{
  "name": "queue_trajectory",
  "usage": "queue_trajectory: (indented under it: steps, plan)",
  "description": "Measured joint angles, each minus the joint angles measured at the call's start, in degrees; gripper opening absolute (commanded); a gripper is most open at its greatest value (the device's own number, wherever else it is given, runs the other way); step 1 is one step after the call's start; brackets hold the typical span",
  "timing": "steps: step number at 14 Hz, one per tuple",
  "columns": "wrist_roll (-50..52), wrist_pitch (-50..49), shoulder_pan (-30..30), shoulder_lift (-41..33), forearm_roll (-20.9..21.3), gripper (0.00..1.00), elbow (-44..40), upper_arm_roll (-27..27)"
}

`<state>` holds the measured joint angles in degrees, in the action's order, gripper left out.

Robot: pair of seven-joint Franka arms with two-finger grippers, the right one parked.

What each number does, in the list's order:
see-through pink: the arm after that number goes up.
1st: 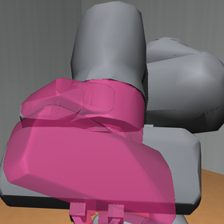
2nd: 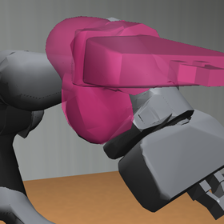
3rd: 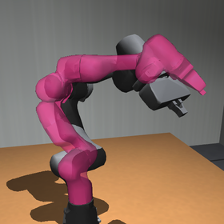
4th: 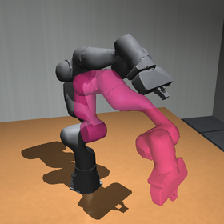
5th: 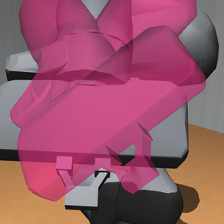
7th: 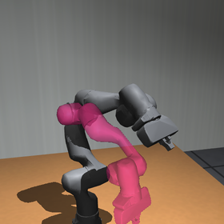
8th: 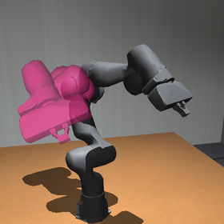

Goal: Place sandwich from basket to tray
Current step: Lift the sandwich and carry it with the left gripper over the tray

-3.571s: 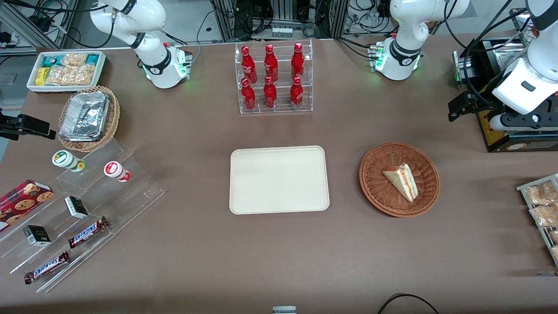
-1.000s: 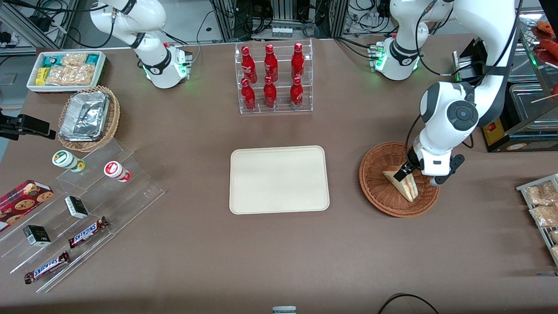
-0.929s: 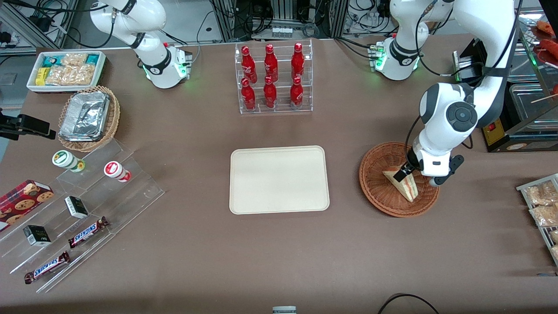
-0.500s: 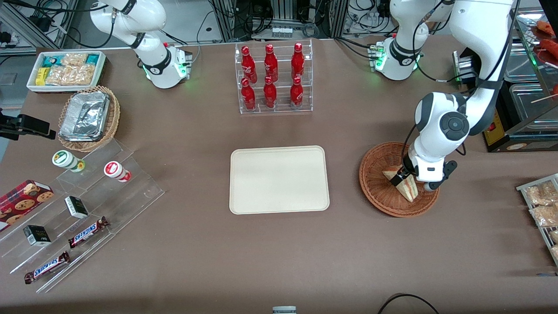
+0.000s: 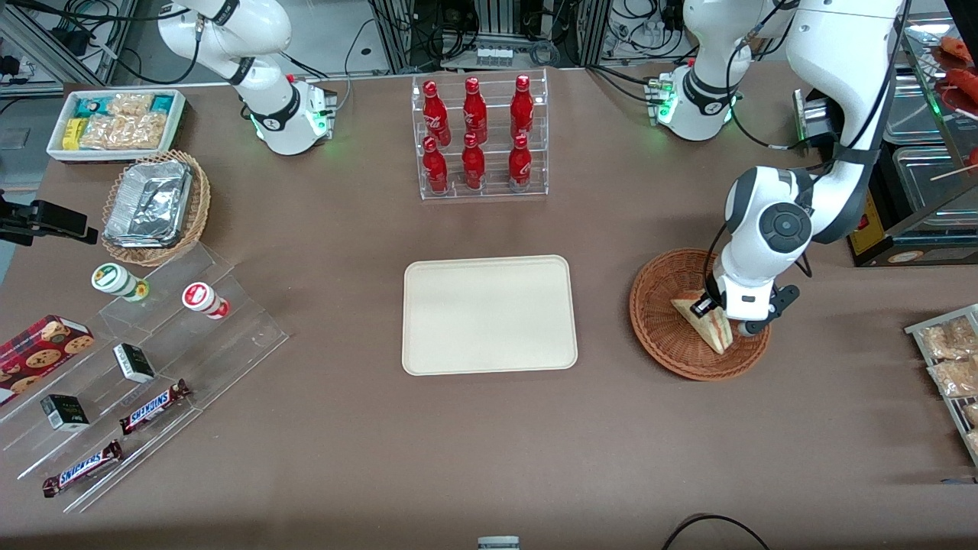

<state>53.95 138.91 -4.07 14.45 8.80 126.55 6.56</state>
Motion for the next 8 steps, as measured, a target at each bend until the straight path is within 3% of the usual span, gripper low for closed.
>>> queue_trajectory:
  steps: [4,8]
  plan:
    - [-2.6,-13.9,-0.1,-1.3,0.4,0.0,-9.1,1.7]
    - [-3.0,-20.5,-0.5,1.9,-1.3,0.0,-19.3,8.3]
